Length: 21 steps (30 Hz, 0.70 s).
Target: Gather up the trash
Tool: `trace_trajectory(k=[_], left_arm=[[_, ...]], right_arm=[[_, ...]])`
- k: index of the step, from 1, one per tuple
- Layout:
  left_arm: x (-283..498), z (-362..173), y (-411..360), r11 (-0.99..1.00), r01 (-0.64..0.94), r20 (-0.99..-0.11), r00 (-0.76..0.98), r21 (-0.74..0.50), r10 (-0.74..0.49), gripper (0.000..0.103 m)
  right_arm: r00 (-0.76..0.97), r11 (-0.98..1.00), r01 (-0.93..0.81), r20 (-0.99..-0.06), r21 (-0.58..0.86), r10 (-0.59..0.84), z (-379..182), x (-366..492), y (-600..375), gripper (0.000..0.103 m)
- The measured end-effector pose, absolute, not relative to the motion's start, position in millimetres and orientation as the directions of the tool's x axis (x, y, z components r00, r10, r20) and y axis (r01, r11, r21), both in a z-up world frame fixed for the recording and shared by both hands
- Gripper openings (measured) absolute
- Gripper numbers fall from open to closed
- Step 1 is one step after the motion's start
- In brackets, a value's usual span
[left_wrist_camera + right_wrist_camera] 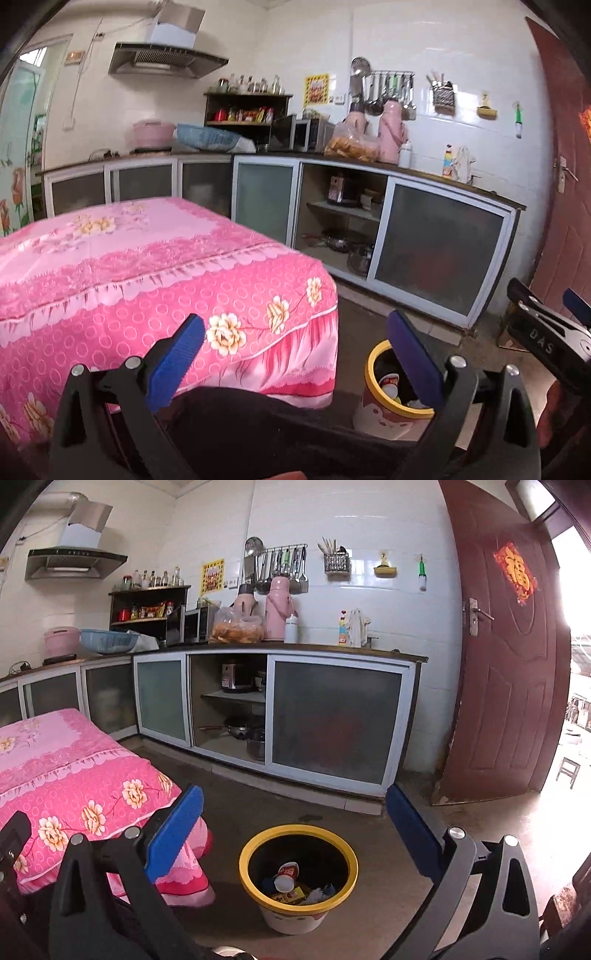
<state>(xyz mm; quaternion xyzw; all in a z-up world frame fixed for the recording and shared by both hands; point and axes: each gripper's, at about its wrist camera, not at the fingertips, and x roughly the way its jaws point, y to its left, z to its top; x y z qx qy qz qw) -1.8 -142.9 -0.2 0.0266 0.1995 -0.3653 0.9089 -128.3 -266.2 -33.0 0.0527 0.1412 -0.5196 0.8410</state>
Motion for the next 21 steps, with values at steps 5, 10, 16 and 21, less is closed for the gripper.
trace_trajectory(k=[5,10,16,21], left_arm=[[10,-5,-150,0.746,0.658,-0.433,0.646,-0.102,-0.629,0.095],[22,-3,-151,0.772,0.620,-0.441,0.660,-0.138,-0.609,0.095],[25,-9,-161,0.758,0.634,-0.465,0.631,-0.152,-0.621,0.095],[20,-4,-163,0.751,0.643,-0.443,0.635,-0.150,-0.633,0.095]], right_arm=[[0.407,0.453,0.889,-0.340,-0.067,-0.848,-40,-124,-271,0.095],[0.412,0.463,0.883,-0.348,-0.077,-0.842,-43,-122,-269,0.095],[0.423,0.478,0.874,-0.348,-0.088,-0.837,-44,-120,-266,0.095],[0.425,0.480,0.872,-0.348,-0.089,-0.836,-44,-120,-265,0.095]])
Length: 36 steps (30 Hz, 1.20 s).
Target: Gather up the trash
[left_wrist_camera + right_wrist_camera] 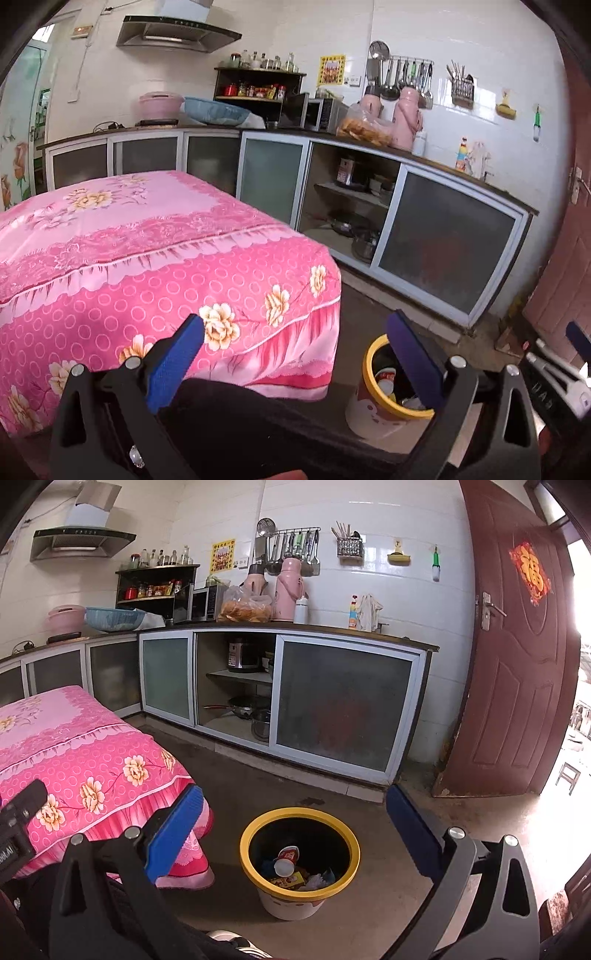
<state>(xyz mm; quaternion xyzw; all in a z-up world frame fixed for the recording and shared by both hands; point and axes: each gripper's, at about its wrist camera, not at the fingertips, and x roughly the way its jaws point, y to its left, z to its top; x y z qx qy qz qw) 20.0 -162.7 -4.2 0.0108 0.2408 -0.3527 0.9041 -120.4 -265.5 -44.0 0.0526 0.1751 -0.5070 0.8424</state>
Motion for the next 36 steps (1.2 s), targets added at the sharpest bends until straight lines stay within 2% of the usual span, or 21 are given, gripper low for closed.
trace_trajectory(k=[10,17,36], left_arm=[[9,4,-166,0.767,0.633,-0.406,0.677,-0.103,-0.614,0.095],[2,9,-174,0.757,0.648,-0.396,0.677,-0.079,-0.621,0.095],[3,3,-185,0.751,0.659,-0.414,0.672,-0.045,-0.614,0.095]], right_arm=[[0.419,0.471,0.879,-0.355,-0.073,-0.836,-45,-123,-271,0.095],[0.422,0.468,0.881,-0.325,-0.074,-0.846,-41,-127,-267,0.095],[0.381,0.437,0.896,-0.372,-0.077,-0.847,-46,-123,-281,0.095]])
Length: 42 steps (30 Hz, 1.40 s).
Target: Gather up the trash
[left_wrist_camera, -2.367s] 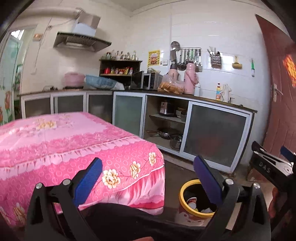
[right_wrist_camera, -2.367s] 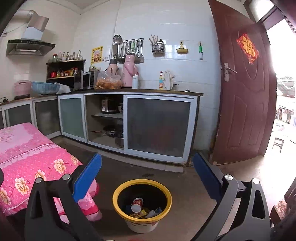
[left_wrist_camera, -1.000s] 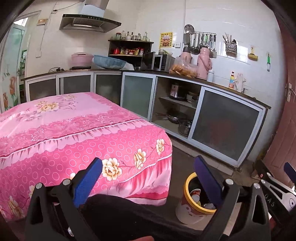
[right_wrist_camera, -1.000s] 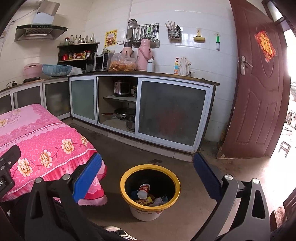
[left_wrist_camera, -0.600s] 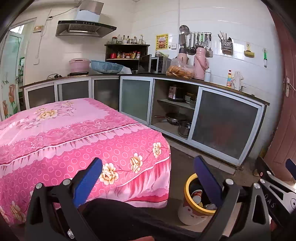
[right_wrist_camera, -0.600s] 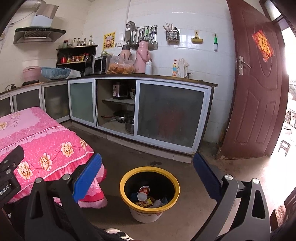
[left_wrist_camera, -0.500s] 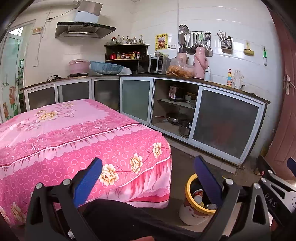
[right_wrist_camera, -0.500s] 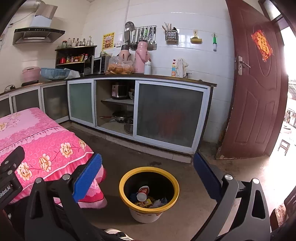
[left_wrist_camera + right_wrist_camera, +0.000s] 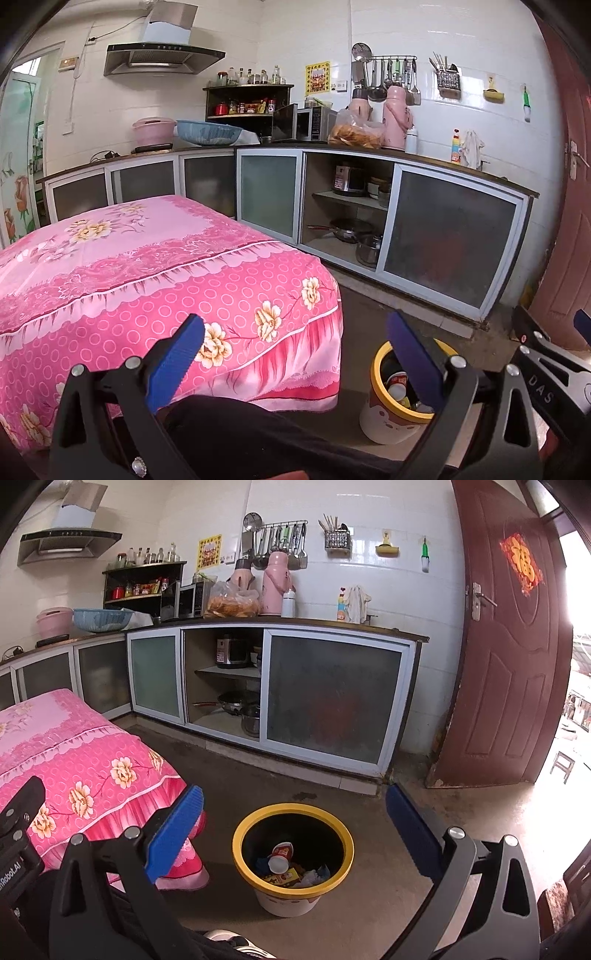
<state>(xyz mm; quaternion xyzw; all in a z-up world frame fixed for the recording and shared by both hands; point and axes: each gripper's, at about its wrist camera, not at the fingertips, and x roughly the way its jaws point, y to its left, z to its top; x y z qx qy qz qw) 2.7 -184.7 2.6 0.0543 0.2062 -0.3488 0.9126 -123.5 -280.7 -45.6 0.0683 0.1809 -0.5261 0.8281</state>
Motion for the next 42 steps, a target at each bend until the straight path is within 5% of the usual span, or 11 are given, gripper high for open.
trace_trajectory(k=[42], left_arm=[[-5,3,-174,0.802,0.597,-0.369,0.740,-0.023,-0.562,0.095]], right_arm=[[0.414,0.462,0.875,-0.266,-0.148,-0.870,-36,-117,-258,0.095]])
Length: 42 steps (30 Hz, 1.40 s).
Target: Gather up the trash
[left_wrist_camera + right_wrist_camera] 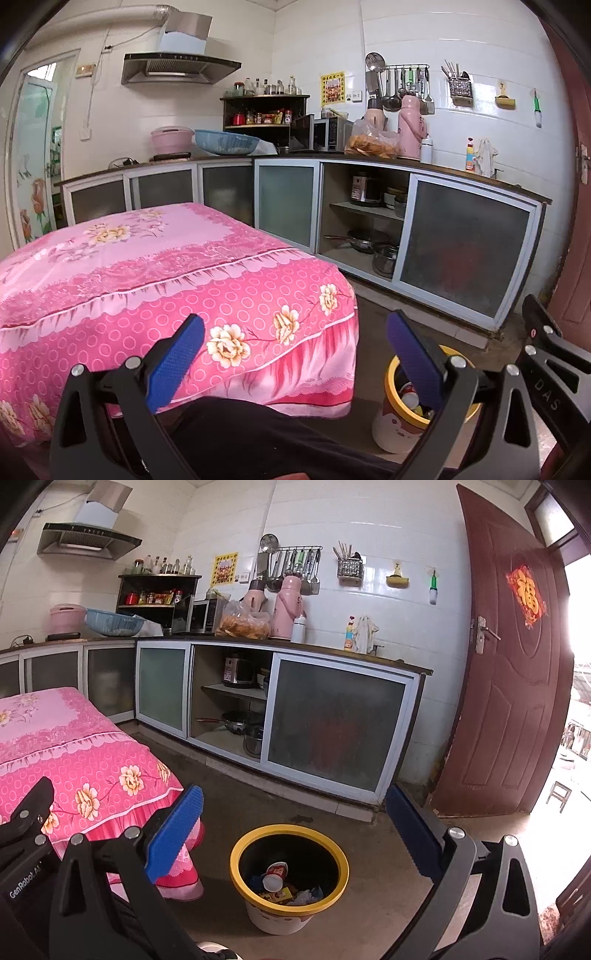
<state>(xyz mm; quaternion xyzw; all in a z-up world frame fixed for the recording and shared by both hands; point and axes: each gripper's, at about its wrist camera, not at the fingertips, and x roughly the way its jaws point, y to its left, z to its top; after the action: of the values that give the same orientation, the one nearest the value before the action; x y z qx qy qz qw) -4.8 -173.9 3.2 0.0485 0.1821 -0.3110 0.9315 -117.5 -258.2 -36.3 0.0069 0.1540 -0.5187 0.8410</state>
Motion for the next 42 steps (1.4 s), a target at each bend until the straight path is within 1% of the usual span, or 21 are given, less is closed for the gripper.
trace_trajectory(k=[21,33,42], left_arm=[[-6.5,3.4,-174.0,0.797,0.603,-0.366,0.738,-0.017,-0.567,0.095],[-1.0,-3.5,-176.5,0.788,0.615,-0.398,0.716,-0.028,-0.573,0.095],[0.0,-4.8,-176.4,0.786,0.618,-0.407,0.711,-0.029,-0.574,0.095]], right_arm=[[0.410,0.460,0.876,-0.280,-0.145,-0.868,-39.4,-116.9,-261.6,0.095],[0.408,0.459,0.877,-0.284,-0.143,-0.868,-39.7,-116.6,-262.1,0.095],[0.408,0.460,0.876,-0.288,-0.142,-0.866,-41.4,-116.7,-262.9,0.095]])
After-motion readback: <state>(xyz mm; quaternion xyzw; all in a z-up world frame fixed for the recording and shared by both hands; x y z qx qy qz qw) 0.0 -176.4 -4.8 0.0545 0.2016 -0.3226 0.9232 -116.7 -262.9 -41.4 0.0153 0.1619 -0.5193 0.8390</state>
